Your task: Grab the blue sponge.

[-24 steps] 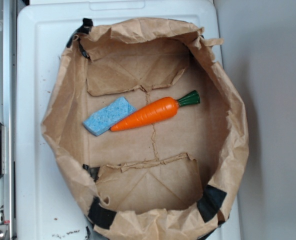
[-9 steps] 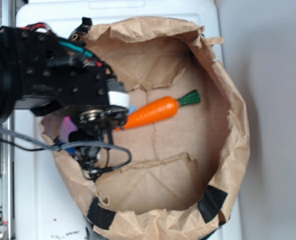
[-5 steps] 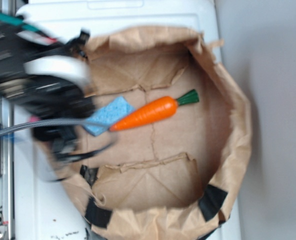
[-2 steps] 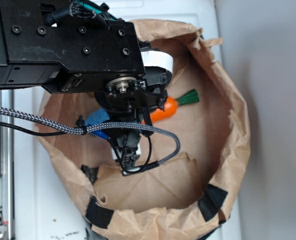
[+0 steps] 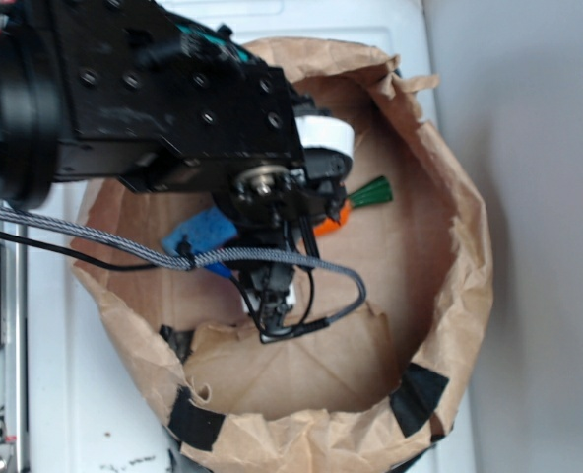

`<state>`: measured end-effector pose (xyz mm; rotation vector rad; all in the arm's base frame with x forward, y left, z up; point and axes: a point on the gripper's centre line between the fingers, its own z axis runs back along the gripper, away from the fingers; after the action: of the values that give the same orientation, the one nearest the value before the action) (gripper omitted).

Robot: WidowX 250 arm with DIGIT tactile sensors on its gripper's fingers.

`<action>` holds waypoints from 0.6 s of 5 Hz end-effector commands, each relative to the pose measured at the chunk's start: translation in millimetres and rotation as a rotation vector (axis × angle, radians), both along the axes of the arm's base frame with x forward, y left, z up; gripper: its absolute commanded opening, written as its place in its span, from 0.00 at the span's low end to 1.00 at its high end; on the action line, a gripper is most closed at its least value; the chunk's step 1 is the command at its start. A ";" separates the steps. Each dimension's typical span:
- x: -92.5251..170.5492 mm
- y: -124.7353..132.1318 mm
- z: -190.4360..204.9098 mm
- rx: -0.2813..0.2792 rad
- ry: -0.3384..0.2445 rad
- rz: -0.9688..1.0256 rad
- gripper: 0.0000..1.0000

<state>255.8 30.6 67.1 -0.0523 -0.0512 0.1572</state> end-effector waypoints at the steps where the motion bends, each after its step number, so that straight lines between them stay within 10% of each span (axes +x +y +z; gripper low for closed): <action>1: 18.2 3.8 -21.7 0.058 -0.005 0.003 1.00; 3: -25.9 18.0 -7.5 0.061 -0.030 -0.026 1.00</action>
<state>224.7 43.0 53.7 -0.0006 -0.0404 0.1229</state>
